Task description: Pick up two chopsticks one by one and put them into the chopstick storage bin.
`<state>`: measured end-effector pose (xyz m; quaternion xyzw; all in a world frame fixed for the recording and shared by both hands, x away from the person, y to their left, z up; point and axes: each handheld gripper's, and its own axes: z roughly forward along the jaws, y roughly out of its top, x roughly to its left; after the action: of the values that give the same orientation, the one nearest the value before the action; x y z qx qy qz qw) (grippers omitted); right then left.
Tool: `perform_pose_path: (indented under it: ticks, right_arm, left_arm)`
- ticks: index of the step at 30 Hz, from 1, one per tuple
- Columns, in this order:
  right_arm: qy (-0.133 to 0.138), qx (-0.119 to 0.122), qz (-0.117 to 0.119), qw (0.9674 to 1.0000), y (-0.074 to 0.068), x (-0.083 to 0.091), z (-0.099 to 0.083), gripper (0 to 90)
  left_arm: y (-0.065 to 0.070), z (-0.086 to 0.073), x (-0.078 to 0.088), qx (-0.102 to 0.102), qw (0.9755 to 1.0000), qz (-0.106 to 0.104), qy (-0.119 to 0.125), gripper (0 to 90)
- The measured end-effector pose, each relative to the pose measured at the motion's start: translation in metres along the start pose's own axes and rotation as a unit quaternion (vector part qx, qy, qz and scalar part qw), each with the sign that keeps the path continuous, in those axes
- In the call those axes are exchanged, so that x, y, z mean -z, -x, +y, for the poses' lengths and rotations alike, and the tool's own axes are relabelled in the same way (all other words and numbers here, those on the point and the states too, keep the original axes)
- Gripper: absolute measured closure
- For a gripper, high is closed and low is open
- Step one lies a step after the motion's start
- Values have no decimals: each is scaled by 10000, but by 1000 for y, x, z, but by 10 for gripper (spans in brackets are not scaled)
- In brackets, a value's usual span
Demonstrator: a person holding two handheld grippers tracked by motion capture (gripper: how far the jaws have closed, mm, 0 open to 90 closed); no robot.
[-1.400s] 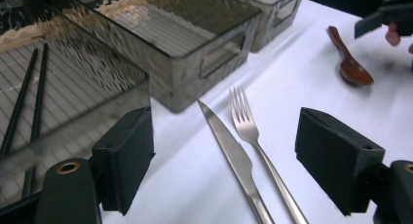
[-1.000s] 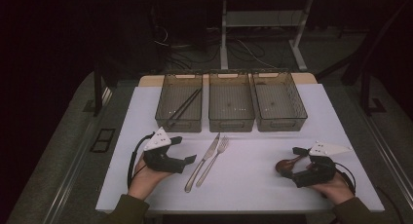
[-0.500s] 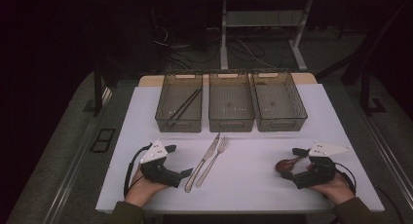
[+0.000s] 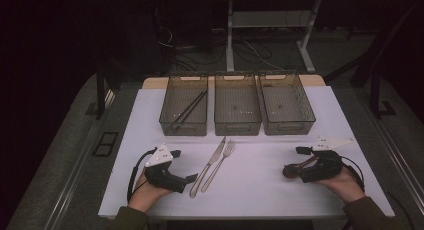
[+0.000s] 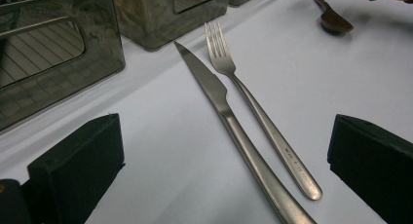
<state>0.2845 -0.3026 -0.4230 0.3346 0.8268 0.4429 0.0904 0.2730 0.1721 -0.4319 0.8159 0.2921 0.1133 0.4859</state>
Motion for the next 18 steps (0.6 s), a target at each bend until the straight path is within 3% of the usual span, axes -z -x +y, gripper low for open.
perform_pose_path:
  ticks: [3, 10, 18]
  right_arm:
    - [19, -58, 33, 10000, 7, 0, 2, 248]
    - [-175, -130, -56, 9997, 23, -5, 4, 575]
    - [-656, -200, -296, 9972, 38, -11, 2, 843]
  left_arm:
    - [0, 0, 0, 4, 10000, 10, -11, 0]
    - [1, 0, -3, -23, 10000, -40, -79, 0]
    - [1, 0, -4, -5, 9999, -70, -82, 0]
